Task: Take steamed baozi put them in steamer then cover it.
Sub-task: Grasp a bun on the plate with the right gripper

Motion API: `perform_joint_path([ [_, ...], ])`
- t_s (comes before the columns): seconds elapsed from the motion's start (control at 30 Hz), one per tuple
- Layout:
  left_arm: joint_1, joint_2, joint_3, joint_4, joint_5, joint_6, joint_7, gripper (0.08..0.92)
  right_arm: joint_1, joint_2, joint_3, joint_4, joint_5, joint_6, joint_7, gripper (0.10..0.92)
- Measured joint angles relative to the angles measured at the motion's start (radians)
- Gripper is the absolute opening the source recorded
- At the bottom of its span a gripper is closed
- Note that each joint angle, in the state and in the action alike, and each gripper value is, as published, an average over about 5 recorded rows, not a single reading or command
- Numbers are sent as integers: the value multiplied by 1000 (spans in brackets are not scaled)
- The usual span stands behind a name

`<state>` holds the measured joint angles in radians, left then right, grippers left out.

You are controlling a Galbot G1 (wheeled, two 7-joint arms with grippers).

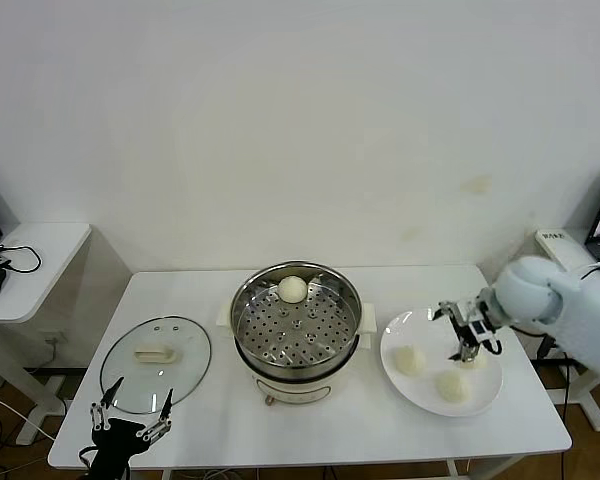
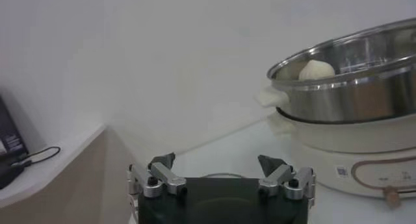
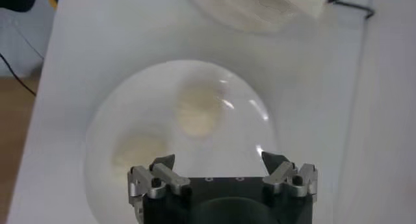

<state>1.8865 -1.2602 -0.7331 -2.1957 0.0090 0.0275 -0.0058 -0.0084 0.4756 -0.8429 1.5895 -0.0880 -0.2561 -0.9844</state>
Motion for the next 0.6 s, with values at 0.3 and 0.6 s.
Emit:
perform_joint_path([
  [0.3, 5, -6, -8, 2, 2, 0, 1, 823, -73, 87, 46, -73, -16, -19, 16, 823],
  [0.6, 5, -7, -14, 3, 1, 0, 1, 823, -90, 177, 52, -154, -31, -26, 7, 823],
])
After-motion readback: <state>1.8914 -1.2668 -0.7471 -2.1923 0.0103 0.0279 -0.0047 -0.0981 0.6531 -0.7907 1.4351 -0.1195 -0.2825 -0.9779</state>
